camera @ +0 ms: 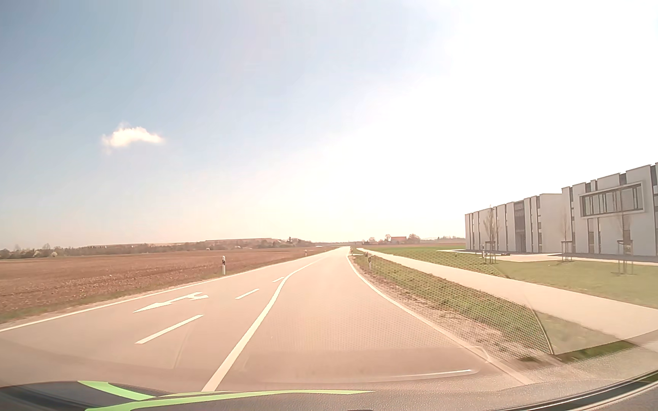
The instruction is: Follow the waypoints while adhering to traffic rules and regulations
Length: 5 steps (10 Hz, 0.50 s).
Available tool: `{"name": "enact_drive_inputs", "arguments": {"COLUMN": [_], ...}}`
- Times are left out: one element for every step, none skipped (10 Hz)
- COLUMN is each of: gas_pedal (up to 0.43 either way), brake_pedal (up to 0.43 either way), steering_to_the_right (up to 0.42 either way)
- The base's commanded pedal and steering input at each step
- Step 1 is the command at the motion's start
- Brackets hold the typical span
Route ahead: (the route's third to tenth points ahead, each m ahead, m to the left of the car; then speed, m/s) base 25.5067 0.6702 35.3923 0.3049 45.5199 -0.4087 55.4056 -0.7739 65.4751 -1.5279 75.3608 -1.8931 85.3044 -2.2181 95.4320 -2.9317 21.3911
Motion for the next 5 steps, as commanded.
{"name": "enact_drive_inputs", "arguments": {"gas_pedal": [0.220, 0.220, 0.220, 0.220, 0.220], "brake_pedal": [0.000, 0.000, 0.000, 0.000, 0.000], "steering_to_the_right": [-0.003, 0.004, 0.013, 0.014, 0.014]}}
